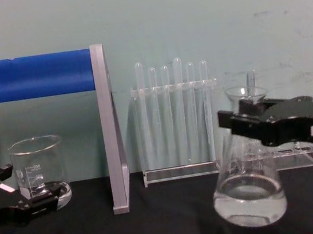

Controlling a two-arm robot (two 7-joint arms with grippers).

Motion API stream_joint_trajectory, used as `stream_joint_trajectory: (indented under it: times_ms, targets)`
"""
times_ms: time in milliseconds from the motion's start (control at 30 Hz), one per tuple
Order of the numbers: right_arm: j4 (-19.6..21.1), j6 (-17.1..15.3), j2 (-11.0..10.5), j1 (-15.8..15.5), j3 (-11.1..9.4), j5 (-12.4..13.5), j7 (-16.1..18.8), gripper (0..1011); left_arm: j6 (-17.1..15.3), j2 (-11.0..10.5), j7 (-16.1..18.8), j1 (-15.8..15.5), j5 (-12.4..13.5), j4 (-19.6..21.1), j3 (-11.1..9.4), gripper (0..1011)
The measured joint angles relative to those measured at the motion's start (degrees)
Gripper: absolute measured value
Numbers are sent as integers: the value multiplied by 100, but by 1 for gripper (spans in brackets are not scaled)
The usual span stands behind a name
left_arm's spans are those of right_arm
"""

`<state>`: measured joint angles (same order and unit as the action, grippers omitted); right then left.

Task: Grasp the erlenmeyer flask with one hand, shake it three times, then place it back.

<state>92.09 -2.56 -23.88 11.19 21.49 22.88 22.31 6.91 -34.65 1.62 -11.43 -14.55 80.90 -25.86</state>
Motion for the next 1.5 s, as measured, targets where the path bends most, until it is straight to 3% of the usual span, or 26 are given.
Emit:
stream_joint_trajectory:
  times_ms: [400,933,1233,1500]
  targets:
    - [-249,27,47,55,-458,12,-281,456,0,0,0,0,0,0,0,1001]
    - [-476,28,105,72,-860,-42,-458,456,0,0,0,0,0,0,0,1001]
    - [-478,6,153,51,-927,-77,-446,456,0,0,0,0,0,0,0,1001]
    - [-390,-20,204,41,-825,-99,-343,456,0,0,0,0,0,0,0,1001]
